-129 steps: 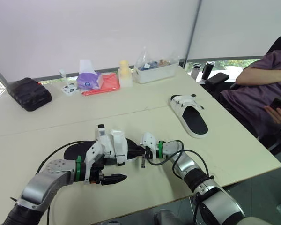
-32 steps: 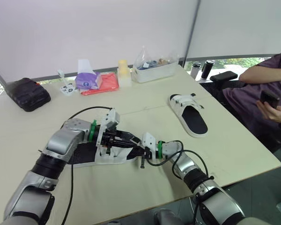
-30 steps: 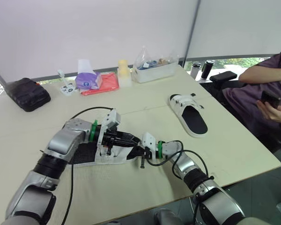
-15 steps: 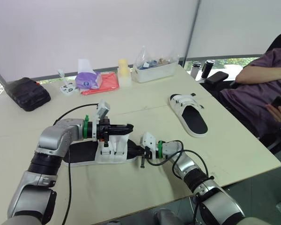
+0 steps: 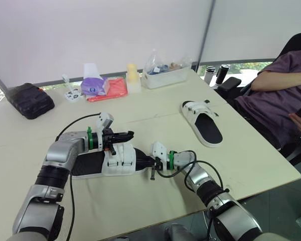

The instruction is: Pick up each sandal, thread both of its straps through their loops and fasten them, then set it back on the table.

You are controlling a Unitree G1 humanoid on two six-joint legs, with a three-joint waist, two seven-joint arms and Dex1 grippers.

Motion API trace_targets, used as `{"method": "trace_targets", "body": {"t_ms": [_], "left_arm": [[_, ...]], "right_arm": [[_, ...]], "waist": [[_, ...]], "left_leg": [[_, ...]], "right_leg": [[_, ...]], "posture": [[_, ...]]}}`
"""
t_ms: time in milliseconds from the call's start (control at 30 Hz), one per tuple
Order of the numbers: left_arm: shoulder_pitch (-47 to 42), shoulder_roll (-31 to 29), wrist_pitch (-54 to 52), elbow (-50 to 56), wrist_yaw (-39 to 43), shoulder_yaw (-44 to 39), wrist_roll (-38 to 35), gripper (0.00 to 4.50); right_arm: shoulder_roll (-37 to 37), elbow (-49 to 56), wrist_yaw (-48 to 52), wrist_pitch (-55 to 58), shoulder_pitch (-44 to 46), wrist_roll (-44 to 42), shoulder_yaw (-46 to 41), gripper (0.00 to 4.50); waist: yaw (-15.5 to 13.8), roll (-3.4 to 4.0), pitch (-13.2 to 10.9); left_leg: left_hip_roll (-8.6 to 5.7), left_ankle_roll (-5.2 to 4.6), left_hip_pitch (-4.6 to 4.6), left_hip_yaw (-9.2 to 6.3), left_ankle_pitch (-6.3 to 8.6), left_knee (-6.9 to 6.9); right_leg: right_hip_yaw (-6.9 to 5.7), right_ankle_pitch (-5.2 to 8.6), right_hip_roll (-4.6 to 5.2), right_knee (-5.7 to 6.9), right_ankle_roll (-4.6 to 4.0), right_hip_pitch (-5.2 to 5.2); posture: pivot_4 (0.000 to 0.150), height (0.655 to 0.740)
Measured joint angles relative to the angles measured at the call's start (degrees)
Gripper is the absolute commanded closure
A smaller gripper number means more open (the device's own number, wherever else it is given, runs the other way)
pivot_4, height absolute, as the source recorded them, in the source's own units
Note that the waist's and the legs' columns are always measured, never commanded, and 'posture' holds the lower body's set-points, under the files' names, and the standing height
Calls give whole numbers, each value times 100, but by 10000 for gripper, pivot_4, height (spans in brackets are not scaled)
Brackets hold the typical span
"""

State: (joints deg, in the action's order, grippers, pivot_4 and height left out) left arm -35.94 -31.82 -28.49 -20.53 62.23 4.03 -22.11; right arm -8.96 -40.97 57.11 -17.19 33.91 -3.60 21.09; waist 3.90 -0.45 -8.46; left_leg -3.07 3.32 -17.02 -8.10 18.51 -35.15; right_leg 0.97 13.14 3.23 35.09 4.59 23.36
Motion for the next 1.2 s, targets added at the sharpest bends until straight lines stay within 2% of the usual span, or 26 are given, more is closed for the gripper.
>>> {"method": "trace_targets", "body": {"t_ms": [267, 367, 600, 767, 867, 933, 1033, 1067, 1200], "left_arm": [[-88, -37, 769, -307, 7, 357, 585, 44534], [-110, -38, 931, -374, -10, 384, 729, 35121], [-272, -92, 1386, -592, -261, 428, 1227, 604], [-240, -208, 1365, -361, -286, 441, 1407, 191], [-196, -212, 936, -14, -521, 216, 1255, 191], [-119, -245, 298, 437, -565, -284, 719, 191], [365, -727, -897, 1419, -461, -1225, -314, 191], [662, -920, -1300, 1719, -395, -1516, -634, 191], [1799, -1285, -2302, 2343, -266, -2110, -1425, 191]], "right_arm": [[0, 0, -80, 2, -40, 4, 11, 45000], [0, 0, -85, 1, -42, 4, 14, 45000], [0, 5, -61, 1, -43, 4, 16, 45000], [-1, 47, -85, 2, -64, 4, 12, 45000], [-30, 334, -276, 32, -250, 3, -40, 45000], [-154, 813, -424, 146, -469, 9, -80, 45000], [-567, 1897, -623, 533, -882, 17, -164, 45000], [-782, 2313, -698, 694, -1054, 35, -222, 45000], [-1469, 3503, -991, 1358, -1528, 110, -656, 45000]], "waist": [[-8, 13, 11], [-8, 13, 11], [-4, 14, 12], [-1, 13, 9], [-6, 5, -9], [-12, 1, -39], [-50, 12, -52], [-81, 16, -56], [-261, 0, -103]], "left_leg": [[0, 0, 25, 1, 1, 2], [0, -1, 30, 1, 0, 2], [0, -1, 34, 2, 1, 6], [0, -1, 34, 2, 1, 9], [1, -1, 28, -1, 1, 5], [-1, -1, -17, -5, -1, -7], [-15, 21, -128, -4, -14, -24], [-22, 47, -163, -2, -27, -34], [-41, 21, -260, -6, 9, -98]], "right_leg": [[0, 6, 10, 0, -9, -24], [0, 5, 9, 0, -9, -26], [1, -2, 11, 0, 6, -28], [1, -3, 11, 0, 8, -27], [1, -4, 14, 0, 10, -12], [-4, -7, 16, 4, 16, 32], [-3, -25, 29, 11, 29, 155], [-3, -36, 37, 13, 13, 187], [-6, -40, 48, 1, 17, 242]], "posture": [[1500, 7400], [1500, 7400], [1500, 7400], [1500, 7400], [1500, 7400], [1500, 7400], [1500, 7400], [1500, 7400], [1500, 7400]]}}
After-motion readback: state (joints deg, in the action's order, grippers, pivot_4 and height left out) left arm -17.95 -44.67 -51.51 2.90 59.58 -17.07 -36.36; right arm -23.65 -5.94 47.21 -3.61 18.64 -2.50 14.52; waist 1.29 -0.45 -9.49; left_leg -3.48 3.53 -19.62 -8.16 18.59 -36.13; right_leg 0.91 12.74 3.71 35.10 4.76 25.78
